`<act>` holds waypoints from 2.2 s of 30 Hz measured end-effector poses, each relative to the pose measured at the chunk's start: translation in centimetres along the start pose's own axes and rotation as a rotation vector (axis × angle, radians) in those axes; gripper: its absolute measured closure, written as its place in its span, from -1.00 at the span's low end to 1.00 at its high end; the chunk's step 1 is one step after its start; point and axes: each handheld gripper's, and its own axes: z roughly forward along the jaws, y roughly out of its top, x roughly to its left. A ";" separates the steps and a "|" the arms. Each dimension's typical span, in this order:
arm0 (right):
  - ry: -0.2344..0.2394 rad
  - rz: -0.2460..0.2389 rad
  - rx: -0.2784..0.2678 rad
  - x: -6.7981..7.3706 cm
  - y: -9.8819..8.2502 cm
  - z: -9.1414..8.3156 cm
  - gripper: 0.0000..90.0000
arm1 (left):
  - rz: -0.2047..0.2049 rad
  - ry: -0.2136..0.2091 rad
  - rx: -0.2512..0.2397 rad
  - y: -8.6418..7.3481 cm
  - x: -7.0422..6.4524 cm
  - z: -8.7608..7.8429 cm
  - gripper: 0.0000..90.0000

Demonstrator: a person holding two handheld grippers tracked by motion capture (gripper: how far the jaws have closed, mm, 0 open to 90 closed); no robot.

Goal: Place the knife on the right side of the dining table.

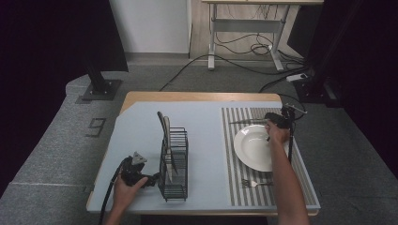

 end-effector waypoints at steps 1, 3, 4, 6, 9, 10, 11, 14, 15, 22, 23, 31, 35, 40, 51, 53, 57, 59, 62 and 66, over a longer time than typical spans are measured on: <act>-0.005 0.003 0.004 0.0 0.0 0.1 0.23 | 0.000 0.000 0.000 0.0 0.0 0.0 -0.97; -0.009 0.007 0.007 0.0 0.1 0.1 0.23 | 0.000 0.000 0.001 0.0 0.0 0.0 -0.97; -0.016 0.009 0.018 0.0 0.1 0.2 0.22 | 0.000 0.000 0.000 0.0 0.0 0.0 -0.97; -0.024 0.012 0.029 0.0 0.2 0.3 0.22 | 0.000 0.000 0.000 0.0 0.0 0.0 -0.97; -0.028 0.002 0.030 0.1 0.1 0.4 0.21 | 0.000 0.000 0.000 0.0 0.0 0.0 -0.97; -0.035 -0.012 0.035 0.2 0.1 0.4 0.20 | 0.000 0.000 0.000 0.0 0.0 0.0 -0.97; -0.035 -0.012 0.035 0.2 0.1 0.4 0.20 | 0.001 0.000 0.001 0.0 0.0 0.0 -0.97; -0.039 -0.039 0.044 0.3 0.2 0.3 0.09 | 0.000 0.000 0.000 0.0 0.0 0.0 -0.97; -0.039 -0.039 0.044 0.3 0.2 0.3 0.09 | 0.000 0.000 0.000 0.0 0.0 0.0 -0.97; 0.014 -0.074 0.003 -0.1 1.2 -1.8 0.06 | 0.000 0.000 0.000 0.0 0.0 0.0 -0.97; 0.014 -0.074 0.003 -0.1 1.2 -1.8 0.06 | 0.000 0.001 0.000 0.0 0.0 0.0 -0.97; 0.114 -0.166 0.020 0.0 2.3 -2.9 -0.03 | 0.001 0.001 0.000 0.0 0.0 0.0 -0.97; 0.113 -0.200 0.054 0.5 2.4 -2.1 -0.04 | 0.001 0.001 0.000 0.0 0.0 0.0 -0.97; 0.104 -0.230 0.130 1.6 2.5 -0.4 -0.06 | 0.000 0.001 0.000 0.0 0.0 0.0 -0.97; 0.044 -0.344 0.222 4.5 2.1 2.3 -0.06 | 0.001 0.000 0.001 0.0 0.0 0.0 -0.97; 0.021 -0.364 0.234 4.8 1.8 2.8 -0.06 | 0.001 0.001 0.000 0.0 0.0 0.0 -0.97; 0.001 -0.365 0.241 4.7 1.8 3.3 -0.03 | 0.000 0.000 0.000 0.0 0.0 0.0 -0.97; -0.012 -0.372 0.242 4.7 1.9 3.3 -0.03 | 0.001 0.000 0.000 0.0 0.0 0.0 -0.97; -0.017 -0.357 0.233 4.6 1.9 3.4 -0.02 | 0.001 0.000 0.001 0.0 0.0 0.0 -0.97; -0.034 -0.358 0.232 4.6 1.8 3.3 -0.02 | 0.000 0.000 0.000 0.0 0.0 0.0 -0.97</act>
